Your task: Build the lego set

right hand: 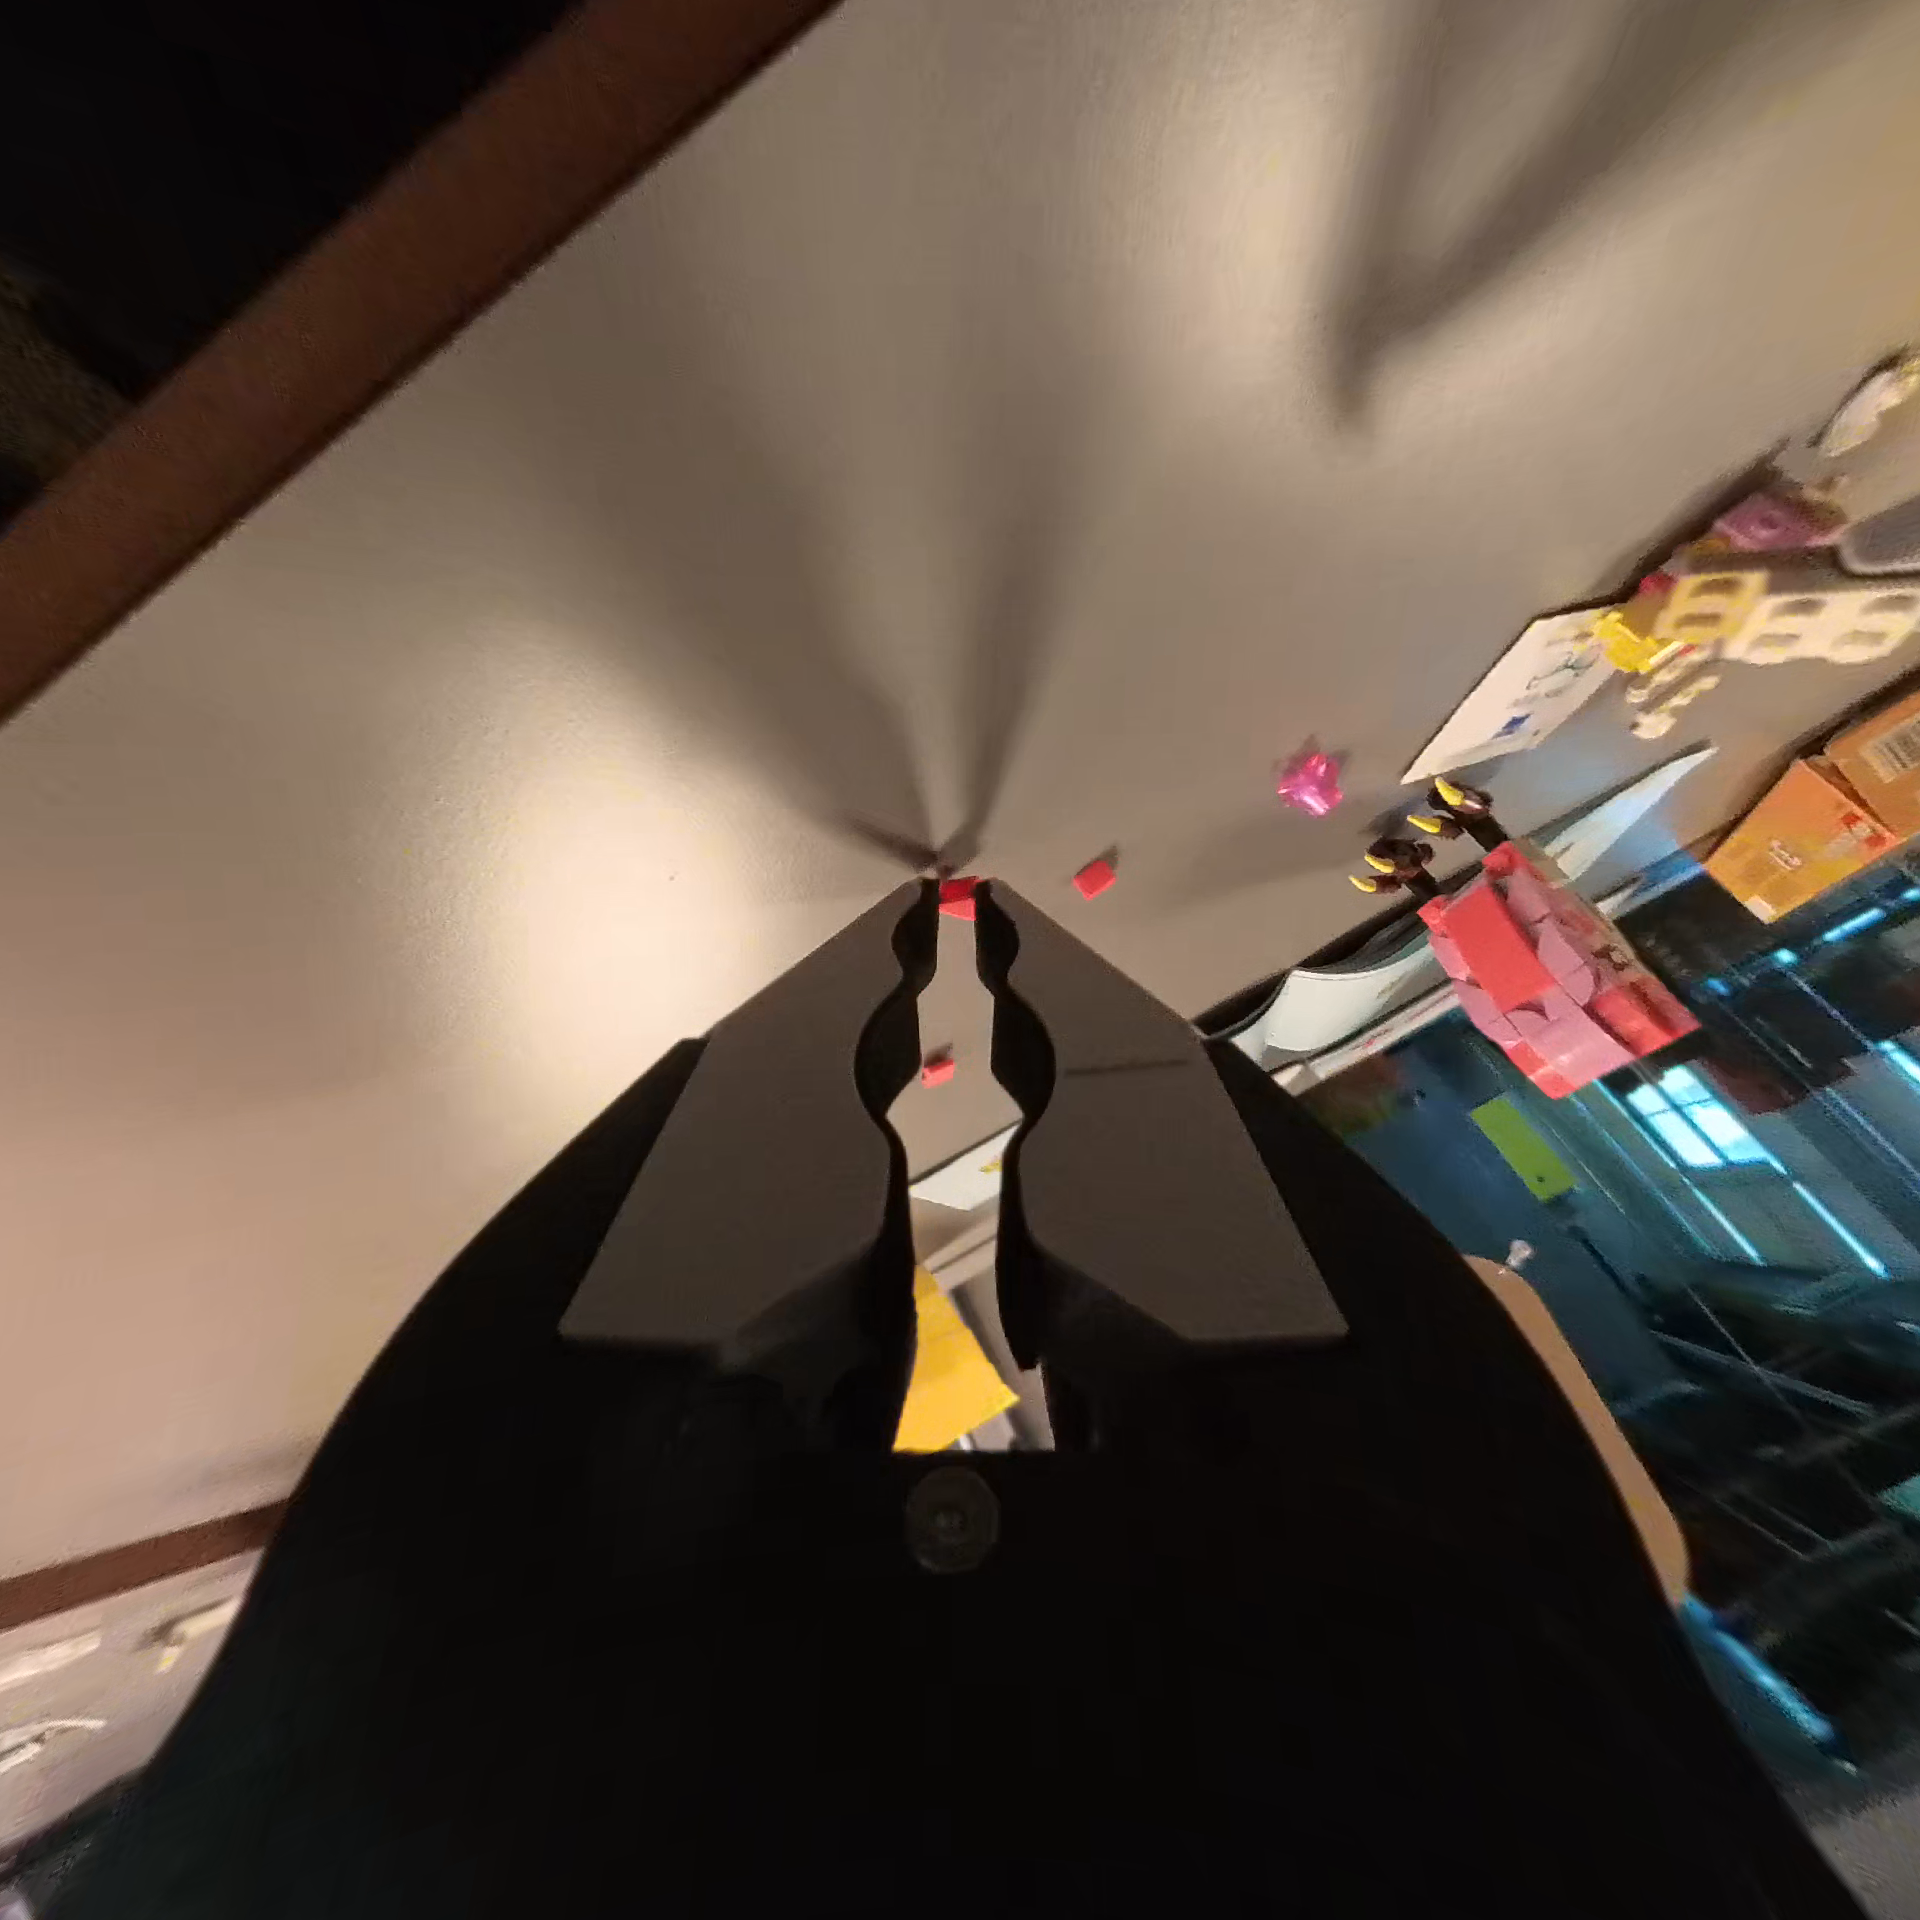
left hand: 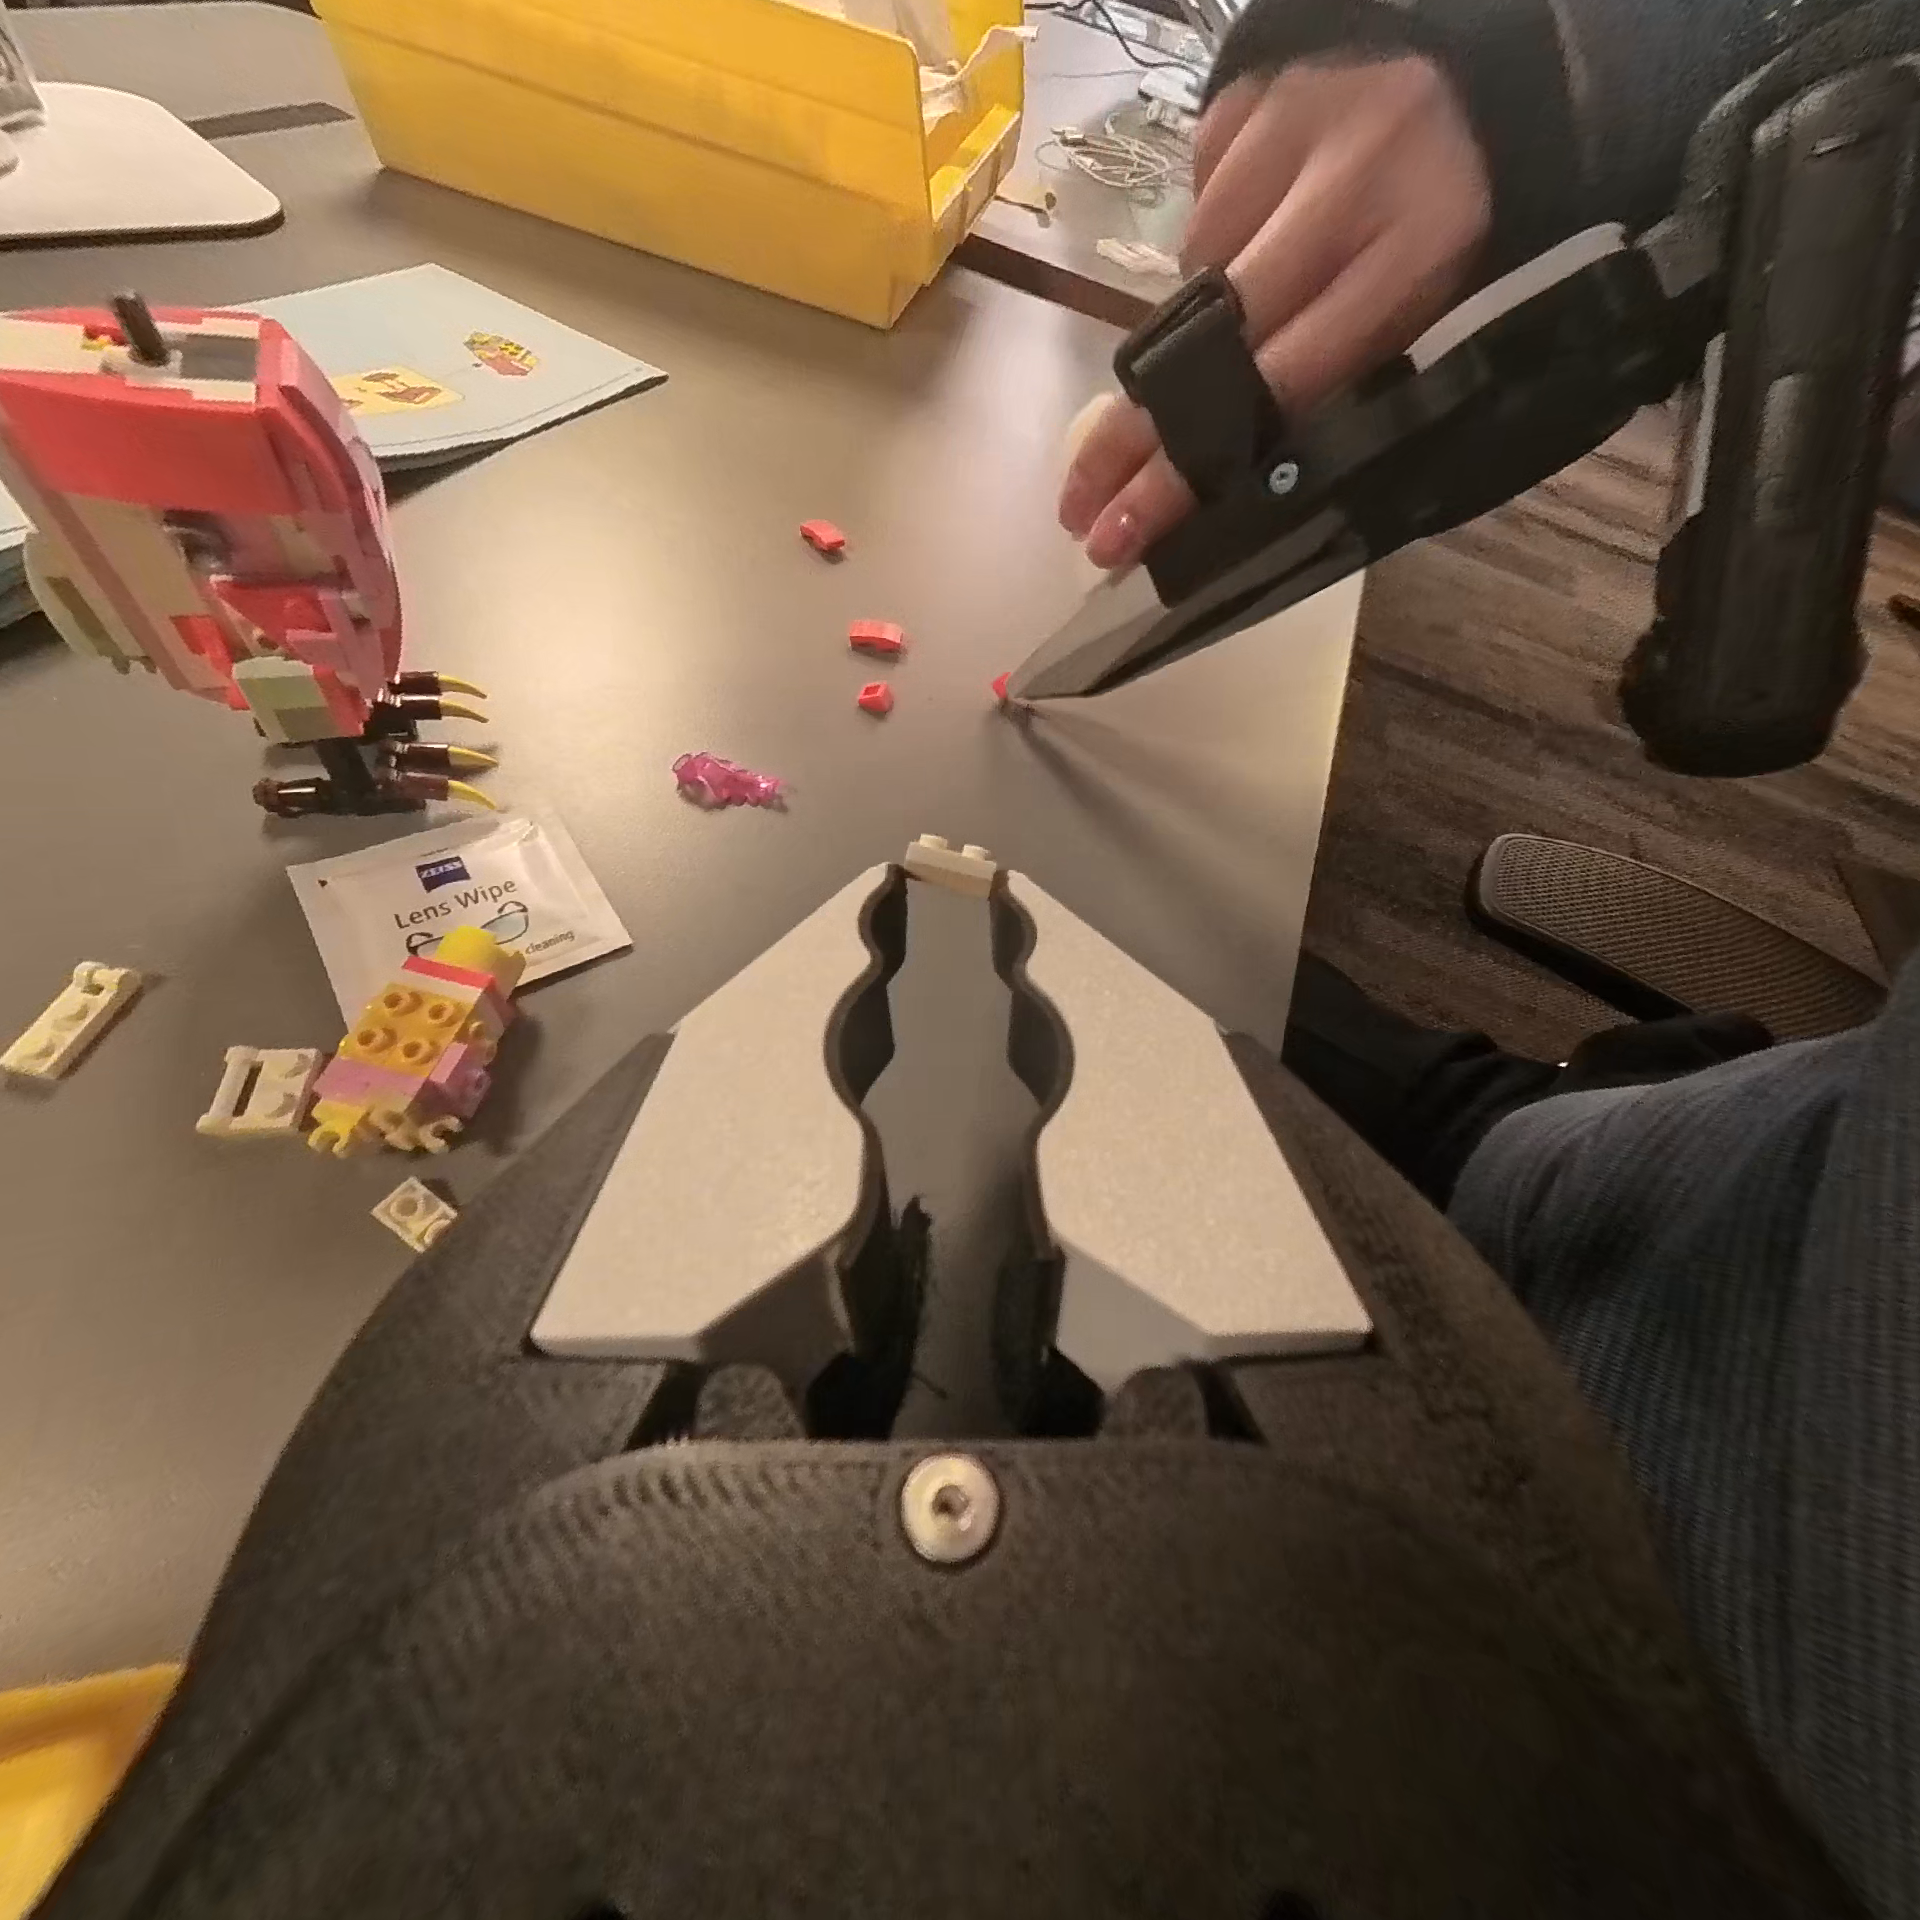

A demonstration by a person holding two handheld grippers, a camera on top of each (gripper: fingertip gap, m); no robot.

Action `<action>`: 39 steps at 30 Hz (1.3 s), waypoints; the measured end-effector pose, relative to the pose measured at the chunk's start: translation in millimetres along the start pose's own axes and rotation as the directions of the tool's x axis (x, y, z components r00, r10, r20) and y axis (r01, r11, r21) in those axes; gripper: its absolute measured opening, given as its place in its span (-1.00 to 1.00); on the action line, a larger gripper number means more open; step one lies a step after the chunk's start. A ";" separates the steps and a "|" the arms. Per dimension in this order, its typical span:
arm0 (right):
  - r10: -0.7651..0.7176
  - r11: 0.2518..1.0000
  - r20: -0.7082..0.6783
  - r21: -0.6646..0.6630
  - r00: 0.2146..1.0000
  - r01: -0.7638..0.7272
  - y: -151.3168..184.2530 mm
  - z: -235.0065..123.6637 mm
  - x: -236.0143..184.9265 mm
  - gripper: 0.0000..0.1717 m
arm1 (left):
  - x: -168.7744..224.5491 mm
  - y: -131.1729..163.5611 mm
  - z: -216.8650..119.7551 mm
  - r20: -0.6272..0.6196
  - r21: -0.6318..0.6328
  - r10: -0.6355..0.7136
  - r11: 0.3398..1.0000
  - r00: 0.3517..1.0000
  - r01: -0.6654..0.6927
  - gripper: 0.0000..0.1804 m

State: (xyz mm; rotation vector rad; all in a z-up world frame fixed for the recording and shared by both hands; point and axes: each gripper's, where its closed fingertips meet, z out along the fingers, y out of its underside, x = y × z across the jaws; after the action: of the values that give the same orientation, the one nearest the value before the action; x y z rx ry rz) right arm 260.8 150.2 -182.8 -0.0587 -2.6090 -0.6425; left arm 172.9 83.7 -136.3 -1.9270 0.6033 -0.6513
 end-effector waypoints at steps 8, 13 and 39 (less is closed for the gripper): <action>0.296 0.949 -0.003 0.114 0.955 -0.294 -0.4 -5.7 15.6 -0.82 | 0.1 -0.1 -0.4 -0.003 0.003 -0.001 1.000 1.000 0.001 -0.84; 0.724 0.617 0.249 0.183 0.644 -0.765 -0.7 -7.9 15.6 -0.89 | 0.0 -0.1 -0.4 -0.006 0.002 -0.004 1.000 1.000 0.004 -0.84; 0.854 -0.269 0.488 0.112 -0.183 -0.957 -1.1 -4.7 57.0 -0.93 | 4.9 -5.3 -1.0 -0.034 0.041 -0.008 0.999 0.999 0.009 -0.84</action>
State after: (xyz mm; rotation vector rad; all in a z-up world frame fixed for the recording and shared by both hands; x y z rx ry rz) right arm 211.4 143.4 -154.8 -1.9585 -1.7368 0.7145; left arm 176.5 82.0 -130.2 -1.8847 0.5987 -0.6981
